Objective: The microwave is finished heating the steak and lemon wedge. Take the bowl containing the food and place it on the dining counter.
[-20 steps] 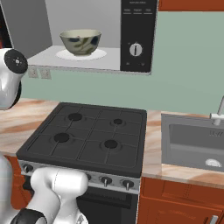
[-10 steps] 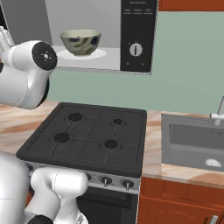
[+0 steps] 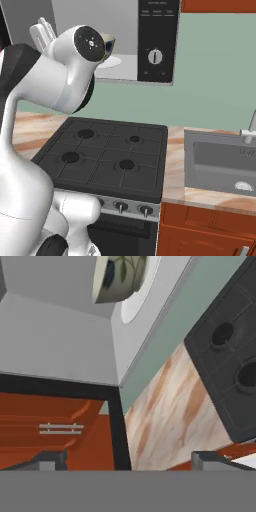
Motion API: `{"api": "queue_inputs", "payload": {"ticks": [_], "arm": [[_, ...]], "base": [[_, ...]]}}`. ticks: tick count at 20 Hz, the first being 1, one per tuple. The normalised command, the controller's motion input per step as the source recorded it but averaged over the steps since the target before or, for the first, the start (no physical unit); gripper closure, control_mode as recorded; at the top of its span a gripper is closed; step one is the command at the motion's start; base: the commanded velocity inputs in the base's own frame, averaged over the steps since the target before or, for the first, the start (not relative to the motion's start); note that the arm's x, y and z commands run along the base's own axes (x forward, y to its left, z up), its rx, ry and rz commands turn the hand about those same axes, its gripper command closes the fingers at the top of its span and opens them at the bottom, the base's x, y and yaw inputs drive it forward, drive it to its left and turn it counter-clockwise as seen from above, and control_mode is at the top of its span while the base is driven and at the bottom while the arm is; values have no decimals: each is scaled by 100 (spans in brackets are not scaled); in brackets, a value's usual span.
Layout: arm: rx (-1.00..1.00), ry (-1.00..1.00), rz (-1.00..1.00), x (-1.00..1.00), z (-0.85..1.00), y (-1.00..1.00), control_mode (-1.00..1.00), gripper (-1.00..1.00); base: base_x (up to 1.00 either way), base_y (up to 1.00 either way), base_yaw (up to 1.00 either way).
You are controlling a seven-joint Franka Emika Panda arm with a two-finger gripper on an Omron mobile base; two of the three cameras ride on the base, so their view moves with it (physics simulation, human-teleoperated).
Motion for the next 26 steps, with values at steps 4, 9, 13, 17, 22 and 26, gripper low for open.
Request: {"api": "queue_inputs", "payload": {"ticks": [4,9,13,17,22,26], "arm": [[-4,6,-14,95,-4,-26,-100,-100],[0,4,-13,100,-3,0,-100,-100],[0,2,-10,99,-23,0,-100,-100],[0,4,-8,100,-30,0,-100,-100],[0,3,-10,98,-1,0,-100,-100],[0,4,-7,75,0,0,-100,-100]], "base": [[0,0,0],[0,0,0],[0,0,0],[0,0,0],[0,0,0],[0,0,0]]}}
